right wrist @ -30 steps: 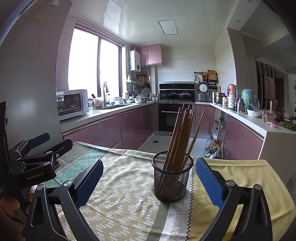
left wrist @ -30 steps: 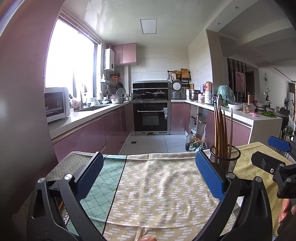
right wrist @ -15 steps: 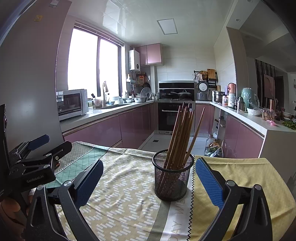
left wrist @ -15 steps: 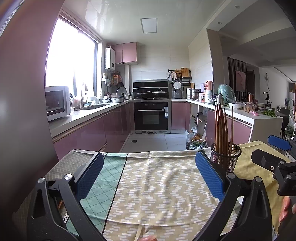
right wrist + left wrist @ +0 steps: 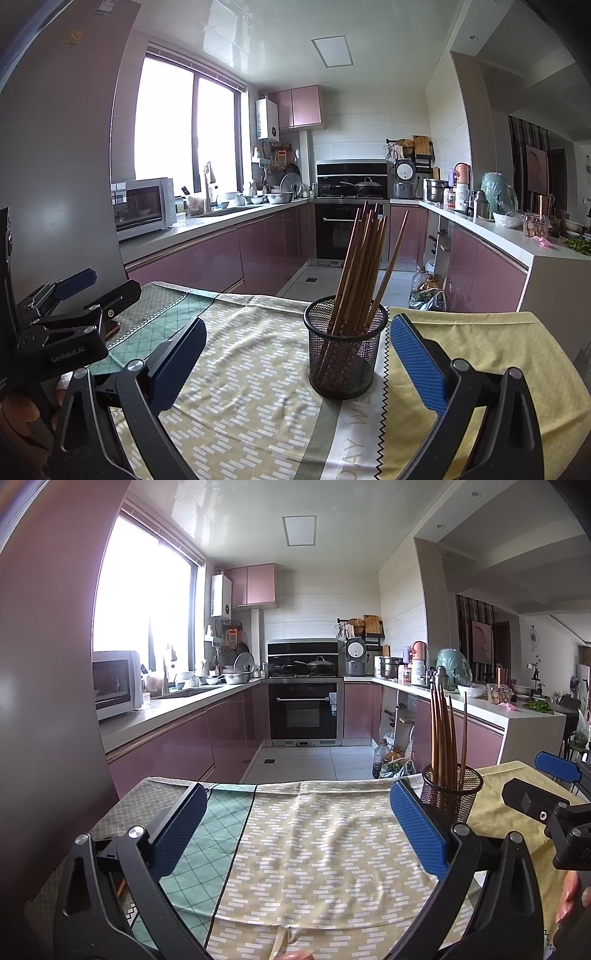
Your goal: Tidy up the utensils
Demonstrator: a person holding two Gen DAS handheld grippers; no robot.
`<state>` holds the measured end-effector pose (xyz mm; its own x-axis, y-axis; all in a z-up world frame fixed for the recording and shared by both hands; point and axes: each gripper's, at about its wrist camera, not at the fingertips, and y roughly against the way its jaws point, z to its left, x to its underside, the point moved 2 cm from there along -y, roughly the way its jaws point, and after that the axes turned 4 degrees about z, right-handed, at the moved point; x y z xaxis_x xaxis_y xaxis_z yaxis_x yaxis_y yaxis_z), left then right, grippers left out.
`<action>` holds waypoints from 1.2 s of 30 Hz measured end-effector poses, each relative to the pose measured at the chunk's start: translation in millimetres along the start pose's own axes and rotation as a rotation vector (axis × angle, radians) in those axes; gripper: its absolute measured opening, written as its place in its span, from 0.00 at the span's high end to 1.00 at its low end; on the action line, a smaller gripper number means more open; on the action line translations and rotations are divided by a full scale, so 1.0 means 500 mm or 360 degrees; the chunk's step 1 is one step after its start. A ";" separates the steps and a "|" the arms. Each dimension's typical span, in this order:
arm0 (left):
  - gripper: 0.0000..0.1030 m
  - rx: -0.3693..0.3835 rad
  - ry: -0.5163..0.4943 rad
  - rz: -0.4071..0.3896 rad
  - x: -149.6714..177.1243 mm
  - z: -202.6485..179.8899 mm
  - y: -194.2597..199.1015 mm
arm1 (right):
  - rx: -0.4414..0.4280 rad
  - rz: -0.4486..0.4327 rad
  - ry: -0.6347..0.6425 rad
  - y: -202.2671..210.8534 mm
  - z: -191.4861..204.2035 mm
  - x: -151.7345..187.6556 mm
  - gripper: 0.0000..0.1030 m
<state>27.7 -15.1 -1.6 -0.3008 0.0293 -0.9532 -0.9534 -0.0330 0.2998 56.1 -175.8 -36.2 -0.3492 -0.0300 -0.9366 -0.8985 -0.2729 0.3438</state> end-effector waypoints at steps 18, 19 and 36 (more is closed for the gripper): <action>0.05 -0.0003 -0.0005 0.0001 0.001 -0.001 0.000 | 0.0002 0.0005 -0.0006 -0.001 0.000 0.000 0.06; 0.05 -0.0004 -0.0004 0.0002 0.001 -0.001 0.000 | 0.0003 0.0002 -0.0005 -0.001 0.000 0.000 0.06; 0.05 -0.0005 -0.0007 0.0006 0.005 0.001 -0.001 | 0.0001 0.0007 -0.0008 -0.003 0.001 0.000 0.06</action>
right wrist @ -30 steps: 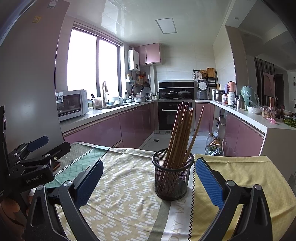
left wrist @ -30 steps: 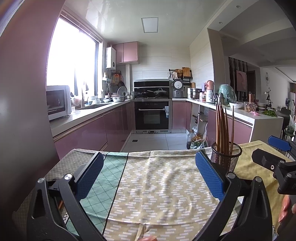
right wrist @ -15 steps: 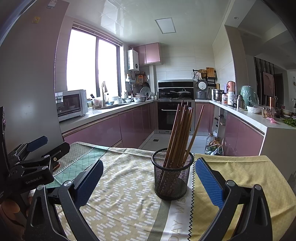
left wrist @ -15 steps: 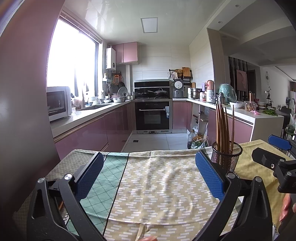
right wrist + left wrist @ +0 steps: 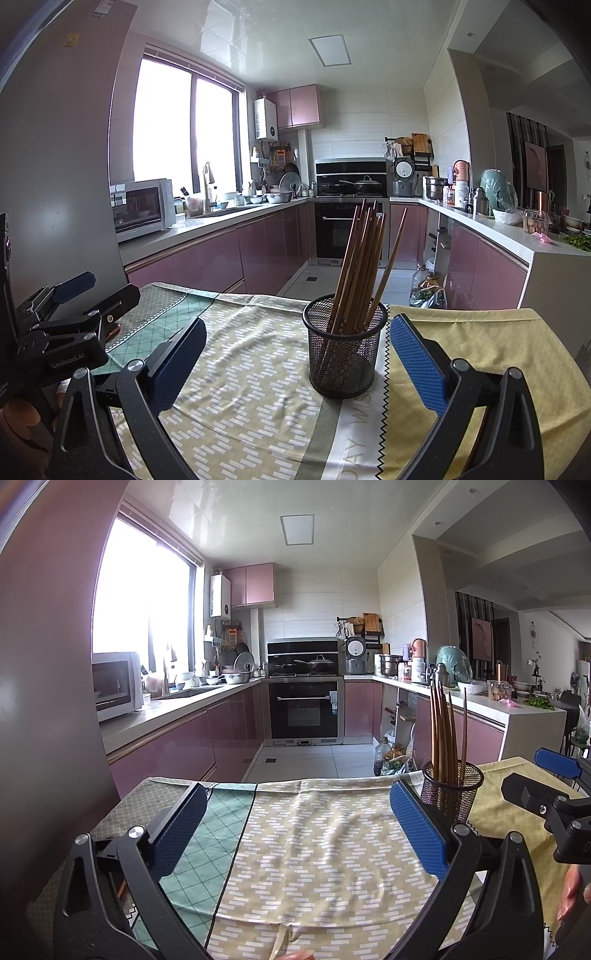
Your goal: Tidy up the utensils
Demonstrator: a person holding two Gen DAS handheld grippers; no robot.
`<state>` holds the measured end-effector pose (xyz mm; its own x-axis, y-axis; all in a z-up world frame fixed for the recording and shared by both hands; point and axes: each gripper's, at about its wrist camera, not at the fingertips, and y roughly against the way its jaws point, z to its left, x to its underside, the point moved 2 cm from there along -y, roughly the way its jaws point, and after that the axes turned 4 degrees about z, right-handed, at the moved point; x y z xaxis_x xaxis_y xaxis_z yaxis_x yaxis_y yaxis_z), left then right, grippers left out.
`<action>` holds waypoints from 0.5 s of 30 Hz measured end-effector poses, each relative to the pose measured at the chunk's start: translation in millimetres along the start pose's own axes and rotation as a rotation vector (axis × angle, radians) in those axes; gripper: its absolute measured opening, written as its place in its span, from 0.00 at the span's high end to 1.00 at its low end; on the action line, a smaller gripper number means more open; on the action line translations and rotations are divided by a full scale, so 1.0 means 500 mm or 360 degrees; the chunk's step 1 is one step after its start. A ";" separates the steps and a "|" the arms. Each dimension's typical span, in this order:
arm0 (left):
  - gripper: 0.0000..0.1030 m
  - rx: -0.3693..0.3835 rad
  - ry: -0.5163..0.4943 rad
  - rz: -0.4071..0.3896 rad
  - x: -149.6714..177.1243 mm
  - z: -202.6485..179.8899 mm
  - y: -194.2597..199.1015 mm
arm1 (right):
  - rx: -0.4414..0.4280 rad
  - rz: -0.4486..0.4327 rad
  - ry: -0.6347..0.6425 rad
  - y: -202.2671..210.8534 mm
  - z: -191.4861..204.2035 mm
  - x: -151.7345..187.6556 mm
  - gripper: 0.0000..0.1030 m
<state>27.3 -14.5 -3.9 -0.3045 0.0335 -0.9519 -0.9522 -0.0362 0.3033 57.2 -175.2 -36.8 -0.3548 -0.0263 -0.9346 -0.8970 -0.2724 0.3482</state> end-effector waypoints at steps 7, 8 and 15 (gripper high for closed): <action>0.05 0.0000 0.0000 -0.0001 0.002 0.002 0.000 | 0.0002 -0.0001 -0.0005 -0.002 0.003 0.002 0.06; 0.05 -0.0002 -0.0001 -0.0002 0.002 0.003 0.000 | 0.0002 0.0000 -0.0004 -0.002 0.002 0.001 0.06; 0.05 0.0001 0.0000 -0.0001 0.001 0.001 0.000 | 0.0001 -0.0002 -0.0007 -0.002 0.003 0.001 0.06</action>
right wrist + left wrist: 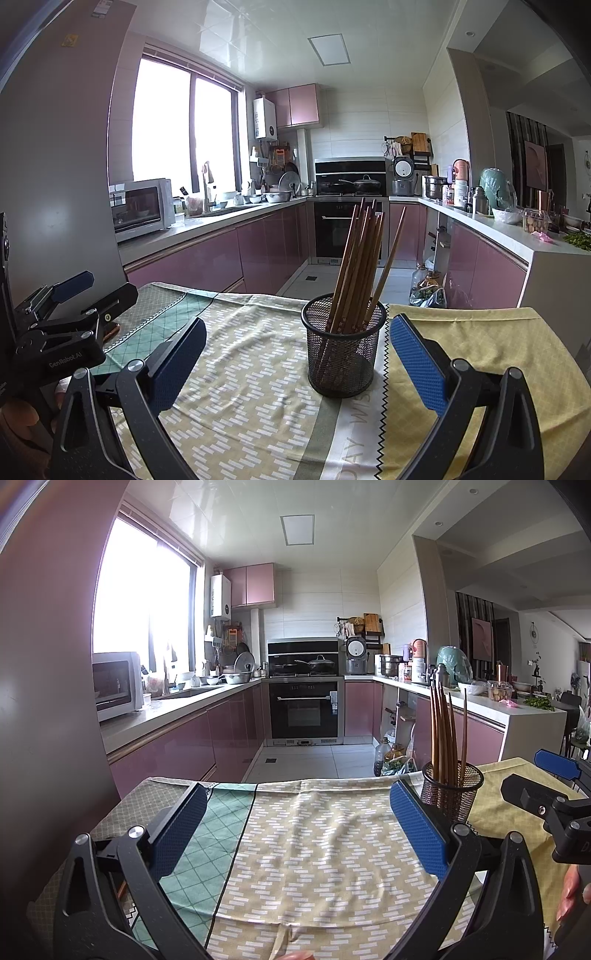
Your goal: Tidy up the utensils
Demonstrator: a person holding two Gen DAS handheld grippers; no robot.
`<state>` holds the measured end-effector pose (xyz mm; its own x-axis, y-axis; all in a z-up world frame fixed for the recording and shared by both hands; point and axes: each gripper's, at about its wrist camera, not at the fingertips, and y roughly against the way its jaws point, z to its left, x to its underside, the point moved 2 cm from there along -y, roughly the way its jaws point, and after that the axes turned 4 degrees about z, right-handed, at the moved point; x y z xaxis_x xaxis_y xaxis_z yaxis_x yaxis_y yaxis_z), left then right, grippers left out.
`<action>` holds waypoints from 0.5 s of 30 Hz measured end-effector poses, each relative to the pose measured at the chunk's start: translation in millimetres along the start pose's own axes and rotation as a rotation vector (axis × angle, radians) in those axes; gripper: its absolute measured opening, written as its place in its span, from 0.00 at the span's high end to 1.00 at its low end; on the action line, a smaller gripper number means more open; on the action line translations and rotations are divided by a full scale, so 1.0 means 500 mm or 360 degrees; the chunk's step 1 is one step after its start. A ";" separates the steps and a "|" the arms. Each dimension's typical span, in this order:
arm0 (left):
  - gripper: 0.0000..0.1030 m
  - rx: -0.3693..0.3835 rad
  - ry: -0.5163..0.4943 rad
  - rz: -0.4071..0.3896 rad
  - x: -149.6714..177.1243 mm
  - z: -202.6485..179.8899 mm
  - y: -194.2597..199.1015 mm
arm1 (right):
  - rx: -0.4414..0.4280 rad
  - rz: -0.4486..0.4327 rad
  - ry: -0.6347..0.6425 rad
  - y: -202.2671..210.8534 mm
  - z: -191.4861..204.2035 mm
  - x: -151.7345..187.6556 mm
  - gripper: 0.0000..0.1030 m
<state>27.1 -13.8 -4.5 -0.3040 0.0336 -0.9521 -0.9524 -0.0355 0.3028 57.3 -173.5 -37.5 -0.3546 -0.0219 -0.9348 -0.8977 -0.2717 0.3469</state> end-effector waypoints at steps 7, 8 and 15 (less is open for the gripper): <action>0.05 -0.0005 0.0000 -0.0002 0.000 0.001 0.000 | -0.0001 0.0002 -0.0002 0.000 -0.003 0.000 0.06; 0.05 -0.0006 -0.0001 -0.0002 0.000 0.001 0.000 | 0.0000 0.0002 -0.0003 -0.001 -0.002 0.001 0.06; 0.05 -0.0010 -0.0004 0.0001 0.000 0.003 -0.001 | -0.0002 0.0001 -0.0005 -0.002 -0.001 0.001 0.06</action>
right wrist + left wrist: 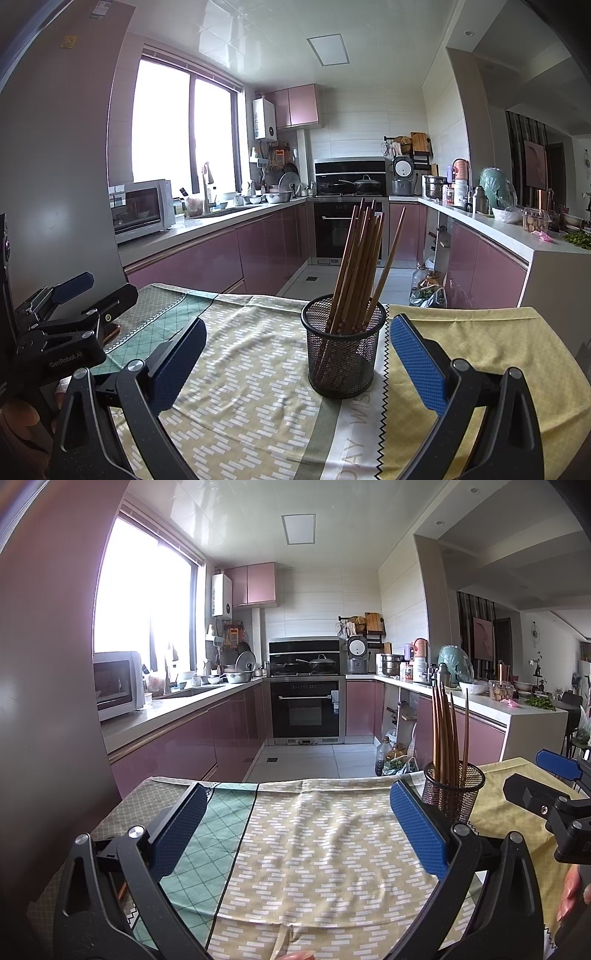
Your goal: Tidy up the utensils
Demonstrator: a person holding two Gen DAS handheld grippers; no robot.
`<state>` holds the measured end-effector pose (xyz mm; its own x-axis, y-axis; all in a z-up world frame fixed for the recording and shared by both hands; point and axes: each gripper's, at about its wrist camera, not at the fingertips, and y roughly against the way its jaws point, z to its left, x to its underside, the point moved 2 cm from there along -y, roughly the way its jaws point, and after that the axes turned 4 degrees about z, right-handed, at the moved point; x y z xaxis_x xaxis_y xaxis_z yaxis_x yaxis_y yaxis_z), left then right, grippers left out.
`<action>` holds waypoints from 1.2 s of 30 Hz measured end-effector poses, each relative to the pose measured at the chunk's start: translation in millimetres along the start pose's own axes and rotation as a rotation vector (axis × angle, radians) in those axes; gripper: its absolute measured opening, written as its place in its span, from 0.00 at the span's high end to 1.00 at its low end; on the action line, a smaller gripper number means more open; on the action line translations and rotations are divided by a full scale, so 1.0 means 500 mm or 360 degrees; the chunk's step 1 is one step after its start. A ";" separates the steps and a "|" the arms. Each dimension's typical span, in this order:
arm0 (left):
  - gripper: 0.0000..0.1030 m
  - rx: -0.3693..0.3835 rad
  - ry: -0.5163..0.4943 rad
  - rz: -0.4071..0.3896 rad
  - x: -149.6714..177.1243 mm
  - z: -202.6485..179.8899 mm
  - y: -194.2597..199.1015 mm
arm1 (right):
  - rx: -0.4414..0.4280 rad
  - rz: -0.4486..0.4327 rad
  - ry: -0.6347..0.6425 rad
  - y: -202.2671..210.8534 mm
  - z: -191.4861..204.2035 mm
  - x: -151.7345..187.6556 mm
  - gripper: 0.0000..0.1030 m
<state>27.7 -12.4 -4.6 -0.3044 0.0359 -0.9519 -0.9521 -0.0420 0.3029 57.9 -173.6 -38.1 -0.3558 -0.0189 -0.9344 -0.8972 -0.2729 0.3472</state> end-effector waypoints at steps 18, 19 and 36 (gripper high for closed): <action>0.05 0.0001 0.0000 0.0006 0.001 0.001 -0.002 | 0.0008 0.0005 -0.0006 -0.001 0.003 0.003 0.06; 0.05 0.0000 0.0000 0.0006 0.002 0.002 -0.002 | 0.0006 0.0006 -0.0009 -0.002 0.003 0.004 0.06; 0.05 0.0000 0.0000 0.0012 0.004 0.001 -0.003 | 0.0007 0.0004 -0.0011 -0.002 0.003 0.004 0.06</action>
<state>28.5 -12.1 -6.7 -0.3115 0.0355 -0.9496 -0.9498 -0.0425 0.3099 57.5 -171.9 -40.2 -0.3597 -0.0129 -0.9330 -0.8975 -0.2686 0.3497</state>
